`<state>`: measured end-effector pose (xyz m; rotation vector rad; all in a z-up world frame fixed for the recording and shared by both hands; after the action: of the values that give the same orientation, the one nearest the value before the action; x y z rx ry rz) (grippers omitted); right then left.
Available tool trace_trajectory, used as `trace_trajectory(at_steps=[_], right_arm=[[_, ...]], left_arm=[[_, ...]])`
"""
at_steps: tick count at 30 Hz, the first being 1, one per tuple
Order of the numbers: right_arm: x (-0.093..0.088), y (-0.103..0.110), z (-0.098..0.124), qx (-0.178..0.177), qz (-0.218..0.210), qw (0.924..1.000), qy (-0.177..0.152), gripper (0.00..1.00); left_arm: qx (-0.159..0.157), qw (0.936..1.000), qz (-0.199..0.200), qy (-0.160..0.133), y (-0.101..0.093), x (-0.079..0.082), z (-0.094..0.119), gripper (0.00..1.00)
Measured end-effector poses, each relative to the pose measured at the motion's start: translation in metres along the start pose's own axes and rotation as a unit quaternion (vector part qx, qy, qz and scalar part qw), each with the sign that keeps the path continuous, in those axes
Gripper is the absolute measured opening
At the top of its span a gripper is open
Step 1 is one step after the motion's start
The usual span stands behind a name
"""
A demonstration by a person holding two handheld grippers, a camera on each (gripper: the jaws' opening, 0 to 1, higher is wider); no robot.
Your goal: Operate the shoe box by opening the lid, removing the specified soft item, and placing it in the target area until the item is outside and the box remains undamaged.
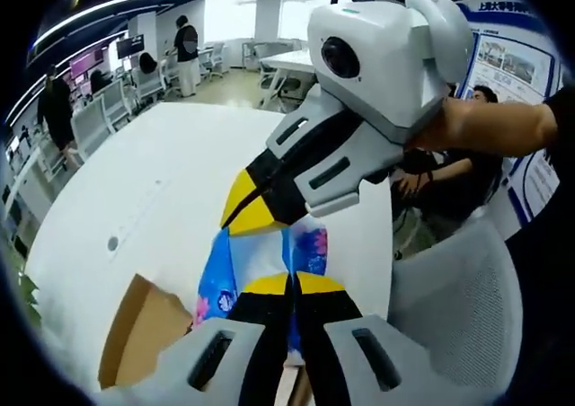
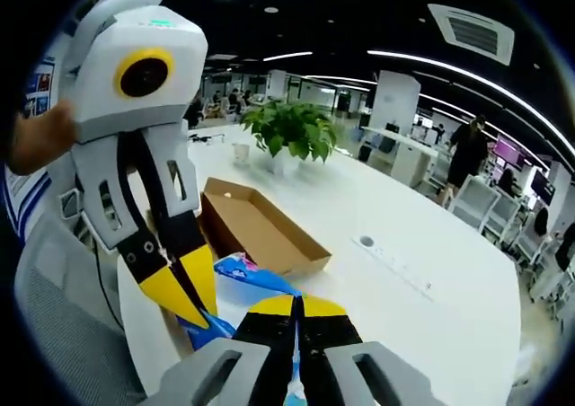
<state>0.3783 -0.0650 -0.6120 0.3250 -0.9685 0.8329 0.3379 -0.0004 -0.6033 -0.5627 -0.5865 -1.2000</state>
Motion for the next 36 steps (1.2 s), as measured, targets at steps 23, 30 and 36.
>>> trace_trajectory(at_steps=[23,30,36], right_arm=[[-0.053,-0.046,0.05,-0.034,-0.044,0.9983,0.014,0.0],[-0.069,-0.06,0.055,-0.038,-0.059,0.9974,0.017,0.0],[-0.085,-0.073,0.058,-0.041,-0.071,0.9964,0.023,0.0]], left_arm=[[-0.041,0.9986,-0.033,0.007,-0.023,0.05,-0.063,0.0],[-0.053,0.9978,-0.035,0.016,-0.025,0.059,-0.084,0.0],[-0.061,0.9972,-0.037,0.023,-0.024,0.066,-0.103,0.0]])
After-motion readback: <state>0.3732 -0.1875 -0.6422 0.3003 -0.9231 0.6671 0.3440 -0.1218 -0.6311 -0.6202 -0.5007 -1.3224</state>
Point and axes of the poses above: the point that each gripper's makers call its tool centre point, and the gripper's own axes: z roughly backward along the fingers, y roughly to its left, x roughly out of its top, the point moved 5 cm from there along z, roughly backward along the fingers, and after that the axes turned 1 degree about x, right-handed, at the moved point
